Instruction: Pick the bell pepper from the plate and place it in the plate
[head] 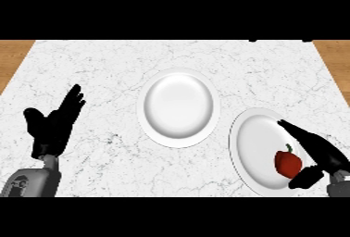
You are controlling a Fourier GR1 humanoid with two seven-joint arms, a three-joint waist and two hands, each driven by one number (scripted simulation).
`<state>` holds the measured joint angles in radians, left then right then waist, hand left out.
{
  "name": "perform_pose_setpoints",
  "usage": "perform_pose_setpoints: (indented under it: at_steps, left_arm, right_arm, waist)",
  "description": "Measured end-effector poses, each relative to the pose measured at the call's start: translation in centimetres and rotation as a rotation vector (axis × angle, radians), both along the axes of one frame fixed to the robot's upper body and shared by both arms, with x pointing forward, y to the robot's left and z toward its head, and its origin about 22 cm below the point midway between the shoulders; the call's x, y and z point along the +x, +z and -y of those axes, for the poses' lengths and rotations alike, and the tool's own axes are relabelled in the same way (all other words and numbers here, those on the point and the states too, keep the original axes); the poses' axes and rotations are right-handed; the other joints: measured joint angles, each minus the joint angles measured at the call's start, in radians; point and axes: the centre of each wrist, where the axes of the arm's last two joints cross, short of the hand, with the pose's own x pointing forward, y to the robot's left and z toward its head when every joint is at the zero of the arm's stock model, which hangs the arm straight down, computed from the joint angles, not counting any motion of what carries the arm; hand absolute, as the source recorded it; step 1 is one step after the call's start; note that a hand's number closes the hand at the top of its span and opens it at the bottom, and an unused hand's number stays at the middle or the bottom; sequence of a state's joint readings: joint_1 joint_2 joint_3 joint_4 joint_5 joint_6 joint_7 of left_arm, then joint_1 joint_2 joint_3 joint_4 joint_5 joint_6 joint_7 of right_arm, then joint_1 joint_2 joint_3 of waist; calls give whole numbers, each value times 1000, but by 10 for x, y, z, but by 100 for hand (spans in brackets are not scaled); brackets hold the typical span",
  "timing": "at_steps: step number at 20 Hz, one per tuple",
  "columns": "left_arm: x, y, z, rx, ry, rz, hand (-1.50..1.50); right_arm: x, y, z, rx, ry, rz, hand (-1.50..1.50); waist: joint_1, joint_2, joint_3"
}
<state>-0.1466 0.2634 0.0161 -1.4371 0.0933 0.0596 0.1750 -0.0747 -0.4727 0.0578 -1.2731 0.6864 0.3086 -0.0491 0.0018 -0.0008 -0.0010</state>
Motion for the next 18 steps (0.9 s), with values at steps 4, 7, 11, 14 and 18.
perform_pose_setpoints:
  at_steps: [4,7,11,14,18]
  left_arm:
    - [3,3,1,3,-6,-3,0]
    - [4,2,7,1,-4,2,0]
    - [-1,-2,6,1,-5,-1,0]
    - [4,2,0,1,-7,-3,0]
    - [2,0,-1,0,-8,-7,0]
  right_arm:
    - [4,-2,-9,-23,67,-22,150]
    - [5,-3,-14,-35,108,-11,150]
    - [6,-8,-13,-20,124,1,150]
    - [0,-9,-15,-7,129,20,150]
    - [3,-6,-55,-7,146,108,150]
  waist:
    - [-1,-4,-8]
    - [-3,-6,-12]
    - [-2,-7,-15]
    - [-6,-7,-15]
    - [-3,-7,-14]
